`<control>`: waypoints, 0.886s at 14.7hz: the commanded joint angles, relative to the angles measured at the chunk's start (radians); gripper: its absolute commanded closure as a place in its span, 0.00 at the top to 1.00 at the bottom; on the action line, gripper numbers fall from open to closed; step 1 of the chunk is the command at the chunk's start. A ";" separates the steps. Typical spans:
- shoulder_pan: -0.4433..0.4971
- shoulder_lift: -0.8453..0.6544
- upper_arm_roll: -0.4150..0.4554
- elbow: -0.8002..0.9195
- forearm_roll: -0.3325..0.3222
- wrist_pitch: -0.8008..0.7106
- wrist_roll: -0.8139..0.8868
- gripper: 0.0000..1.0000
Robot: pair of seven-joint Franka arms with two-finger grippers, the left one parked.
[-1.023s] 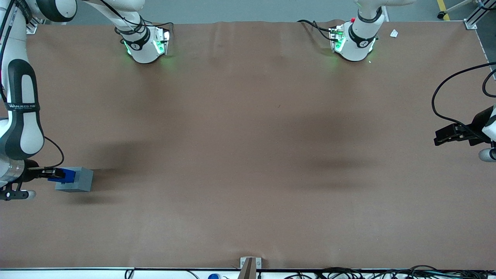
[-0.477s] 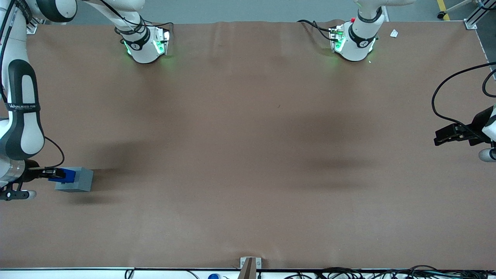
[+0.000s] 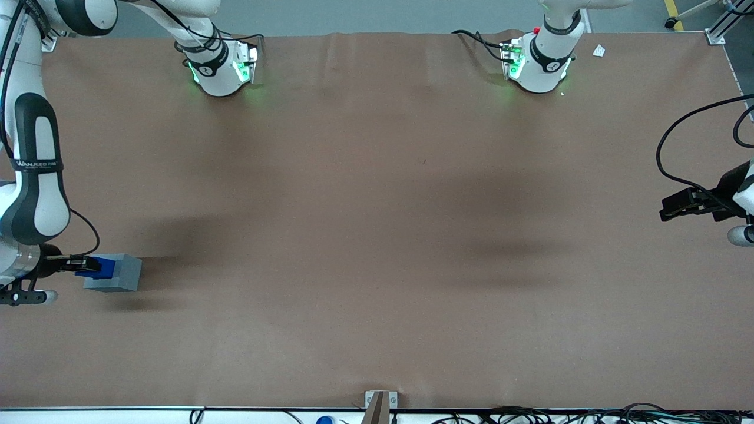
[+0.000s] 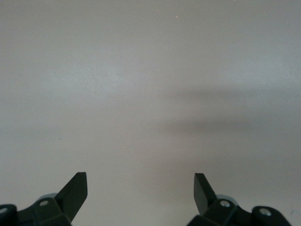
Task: Insert blue part into gray base with right arm
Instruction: 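Lower the blue cube into the gray base's hole and press down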
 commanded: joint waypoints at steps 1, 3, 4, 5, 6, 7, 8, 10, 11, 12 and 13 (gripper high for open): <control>-0.011 0.022 0.009 0.020 0.009 0.003 -0.010 0.02; -0.012 0.023 0.009 0.020 0.009 0.018 -0.012 0.03; -0.011 0.023 0.009 0.020 0.009 0.018 -0.010 0.03; -0.009 0.023 0.009 0.023 0.007 0.019 -0.009 0.03; -0.009 0.023 0.009 0.025 0.007 0.019 -0.007 0.03; -0.009 0.025 0.009 0.026 0.007 0.019 -0.004 0.03; -0.009 0.026 0.009 0.026 0.009 0.019 -0.004 0.05; -0.008 0.028 0.009 0.025 0.010 0.019 -0.001 0.67; -0.008 0.028 0.009 0.025 0.012 0.019 -0.001 1.00; -0.005 0.023 0.009 0.026 0.012 0.016 0.000 1.00; -0.003 0.022 0.009 0.026 0.013 0.012 0.003 1.00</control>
